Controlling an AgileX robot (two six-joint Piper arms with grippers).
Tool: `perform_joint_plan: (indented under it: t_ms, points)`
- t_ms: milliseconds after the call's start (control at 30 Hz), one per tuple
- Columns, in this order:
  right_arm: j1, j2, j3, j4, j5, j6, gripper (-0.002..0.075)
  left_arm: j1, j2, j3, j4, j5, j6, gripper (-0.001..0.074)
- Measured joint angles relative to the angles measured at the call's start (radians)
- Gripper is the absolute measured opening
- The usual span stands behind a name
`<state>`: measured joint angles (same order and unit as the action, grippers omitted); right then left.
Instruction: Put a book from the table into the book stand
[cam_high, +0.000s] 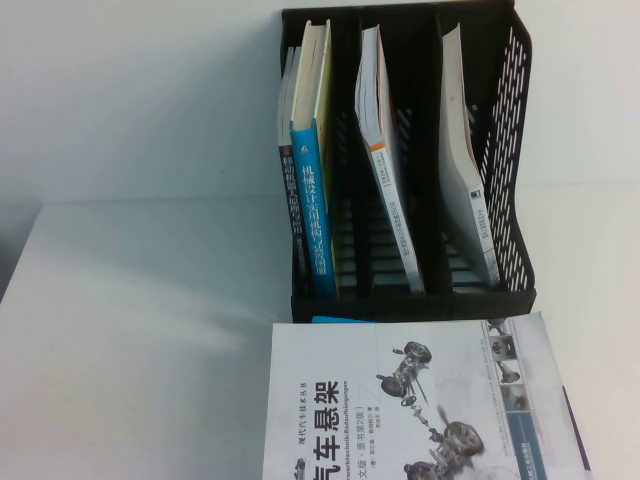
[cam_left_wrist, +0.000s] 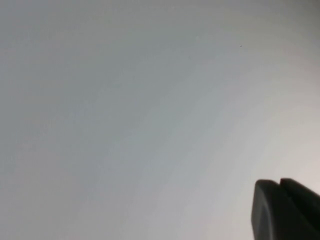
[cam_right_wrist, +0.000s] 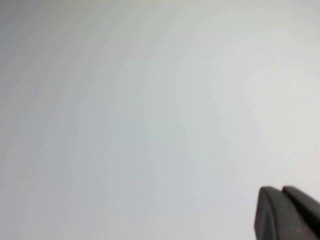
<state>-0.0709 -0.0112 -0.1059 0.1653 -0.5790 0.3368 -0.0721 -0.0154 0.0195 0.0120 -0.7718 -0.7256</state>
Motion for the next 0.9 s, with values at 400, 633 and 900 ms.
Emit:
perform_joint_plan:
  t_ms: [400, 633, 900]
  points:
    - [0.000, 0.180, -0.449, -0.416, 0.551, -0.089, -0.0003, 0.000, 0.095, -0.391, 0.051, 0.772, -0.024, -0.0004]
    - [0.007, 0.383, -0.475, -0.368, 1.000, -0.098, -0.0003, 0.000, 0.385, -0.418, 0.036, 1.058, -0.016, -0.0004]
    - [0.030, 0.388, -0.473, -0.125, 1.350, -0.098, -0.0003, 0.000, 0.525, -0.418, -0.002, 1.228, 0.031, -0.0004]
